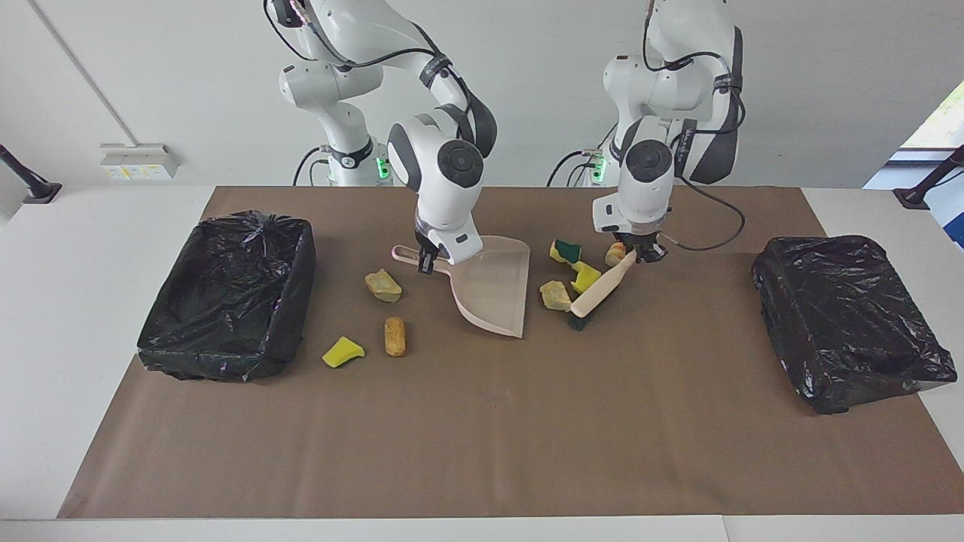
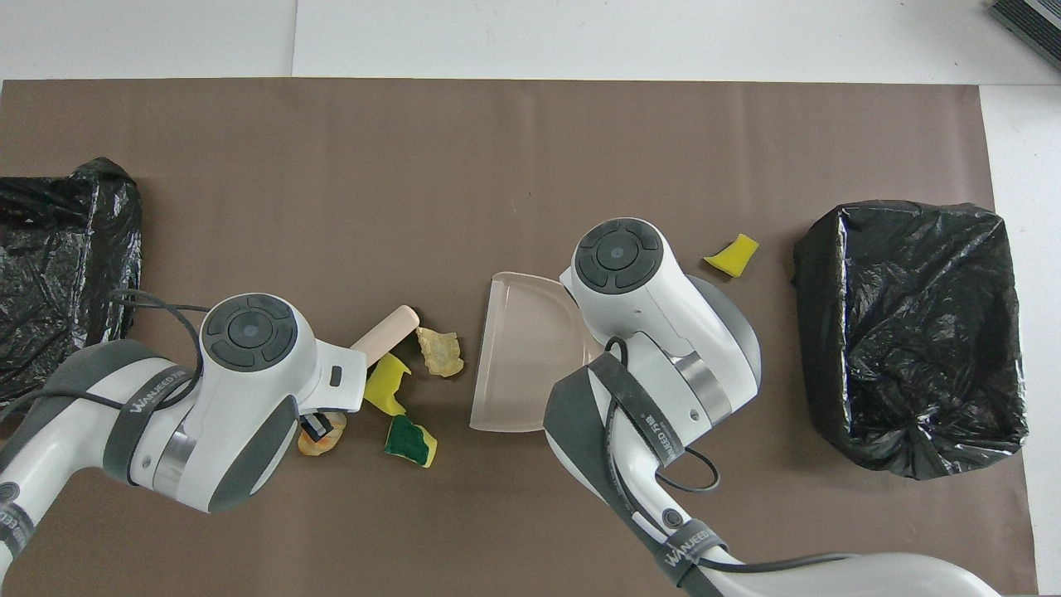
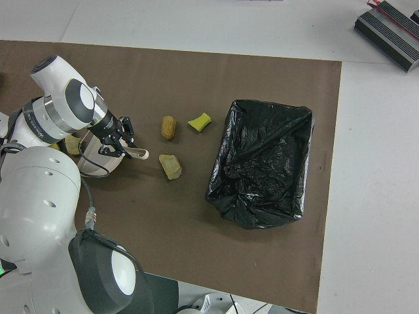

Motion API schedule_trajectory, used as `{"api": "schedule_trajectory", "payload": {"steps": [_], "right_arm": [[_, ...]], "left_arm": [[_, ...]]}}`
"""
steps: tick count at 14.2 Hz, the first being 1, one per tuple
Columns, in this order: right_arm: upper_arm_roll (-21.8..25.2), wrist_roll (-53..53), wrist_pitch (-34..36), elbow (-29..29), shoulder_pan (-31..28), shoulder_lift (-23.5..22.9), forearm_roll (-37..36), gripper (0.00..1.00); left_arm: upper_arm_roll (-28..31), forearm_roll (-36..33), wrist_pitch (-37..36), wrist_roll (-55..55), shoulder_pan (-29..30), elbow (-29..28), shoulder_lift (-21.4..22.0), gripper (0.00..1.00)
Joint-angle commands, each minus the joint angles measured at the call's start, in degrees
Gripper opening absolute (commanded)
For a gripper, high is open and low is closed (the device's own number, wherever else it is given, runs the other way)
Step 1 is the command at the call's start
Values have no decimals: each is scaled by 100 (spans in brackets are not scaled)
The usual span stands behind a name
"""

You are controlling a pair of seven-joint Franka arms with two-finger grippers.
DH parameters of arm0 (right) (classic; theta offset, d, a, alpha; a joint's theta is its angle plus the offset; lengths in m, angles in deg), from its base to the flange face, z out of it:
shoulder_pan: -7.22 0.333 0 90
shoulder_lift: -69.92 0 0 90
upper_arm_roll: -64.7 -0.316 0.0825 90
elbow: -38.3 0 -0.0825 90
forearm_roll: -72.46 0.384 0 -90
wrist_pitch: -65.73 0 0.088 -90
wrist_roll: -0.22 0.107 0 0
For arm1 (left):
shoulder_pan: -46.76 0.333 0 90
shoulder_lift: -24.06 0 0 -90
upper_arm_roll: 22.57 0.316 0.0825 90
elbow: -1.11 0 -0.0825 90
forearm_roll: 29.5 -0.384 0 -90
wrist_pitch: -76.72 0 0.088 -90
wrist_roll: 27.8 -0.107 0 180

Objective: Sweep and dump trash in bin
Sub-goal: 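Set the dustpan near the scraps while the left gripper lowers the brush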

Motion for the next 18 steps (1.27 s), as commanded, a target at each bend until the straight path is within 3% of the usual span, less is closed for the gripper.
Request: {"api": "schedule_trajectory", "payload": {"steps": [1,5,10,15,18], "right_arm": [[-22,240,-244,404,-28,304,-85,0],[-22,153,-323,536,-28,383,-102,0],[-31,39,-974,1134,86,656,-375,0],[-31,-120,-983,1134,86,656,-436,0],[-31,-94,-983,1134,86,656,-436,0]], "left_arm": [[78,100,-744,75,-170,-224,645,0],[86,126,-1730,2241,-231,-311,1182,0],[95,494,-1775,5493,-214,-1285,1955,0],[86,1391,-1408,7685,-573,-1840,2061,0],[87,2225,-434,8512,-1126,-1894,1887,0]]}}
